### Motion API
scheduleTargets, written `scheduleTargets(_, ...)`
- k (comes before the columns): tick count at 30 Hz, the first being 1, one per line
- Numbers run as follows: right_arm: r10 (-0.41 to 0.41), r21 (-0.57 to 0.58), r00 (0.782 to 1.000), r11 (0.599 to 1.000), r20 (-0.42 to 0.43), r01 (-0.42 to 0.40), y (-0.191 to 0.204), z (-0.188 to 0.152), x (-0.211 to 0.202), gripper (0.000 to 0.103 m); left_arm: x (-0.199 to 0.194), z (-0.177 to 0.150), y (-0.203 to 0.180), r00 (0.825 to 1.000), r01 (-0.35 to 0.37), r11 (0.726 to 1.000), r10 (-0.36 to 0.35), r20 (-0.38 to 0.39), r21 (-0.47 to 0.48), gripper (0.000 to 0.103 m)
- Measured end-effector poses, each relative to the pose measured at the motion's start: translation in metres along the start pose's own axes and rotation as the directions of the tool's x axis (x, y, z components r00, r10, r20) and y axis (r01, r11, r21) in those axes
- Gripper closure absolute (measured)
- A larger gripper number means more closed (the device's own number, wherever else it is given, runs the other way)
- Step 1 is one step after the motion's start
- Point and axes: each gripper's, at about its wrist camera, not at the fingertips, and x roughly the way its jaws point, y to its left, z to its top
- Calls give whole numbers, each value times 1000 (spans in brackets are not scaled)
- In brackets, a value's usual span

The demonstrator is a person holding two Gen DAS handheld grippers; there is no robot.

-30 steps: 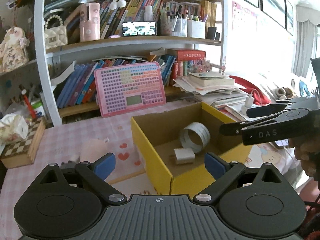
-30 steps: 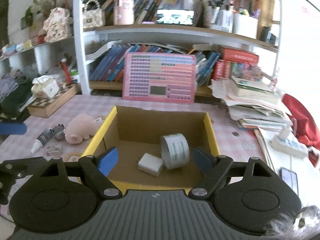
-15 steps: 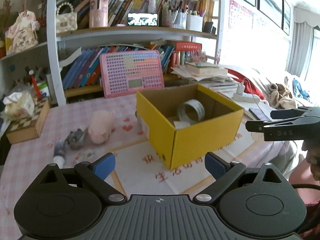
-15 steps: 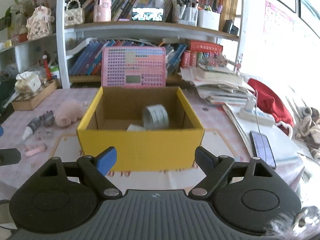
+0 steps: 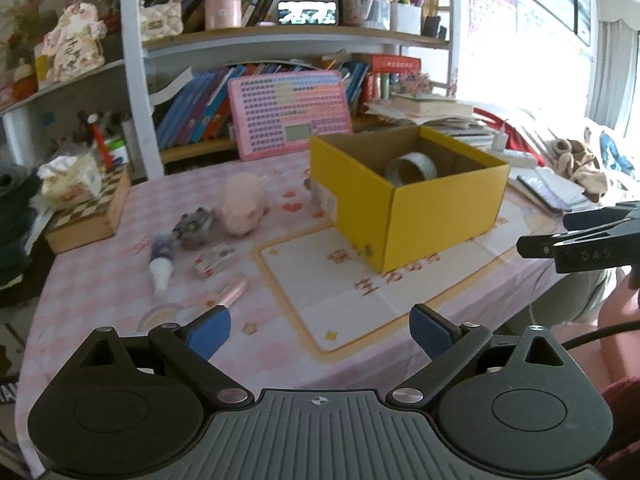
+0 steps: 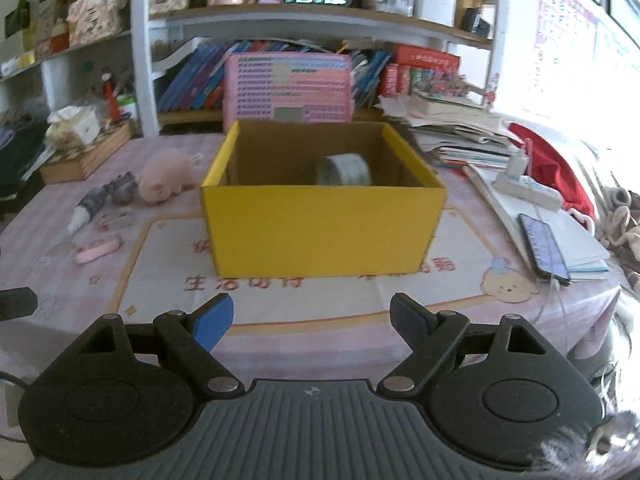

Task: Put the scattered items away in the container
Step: 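Lift both open tools out of the yellow box, then move both tools back toward the remaining items on the tablecloth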

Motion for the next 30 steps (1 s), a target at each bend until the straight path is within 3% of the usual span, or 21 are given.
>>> scheduleTargets(8, 96, -68, 993, 993, -66, -100, 35, -1, 9, 18, -3, -17, 15, 999, -19, 999, 17, -50, -40, 5)
scheduleTargets(22, 244, -217, 964, 940, -106, -262, 93, 0, 16, 18, -11, -30, 32, 995, -63, 996, 58, -79, -66, 5)
scheduleTargets(30, 282, -254, 953, 919, -110, -301, 114, 5, 21, 18, -18, -35, 47, 992, -101, 990, 93, -82, -97, 5)
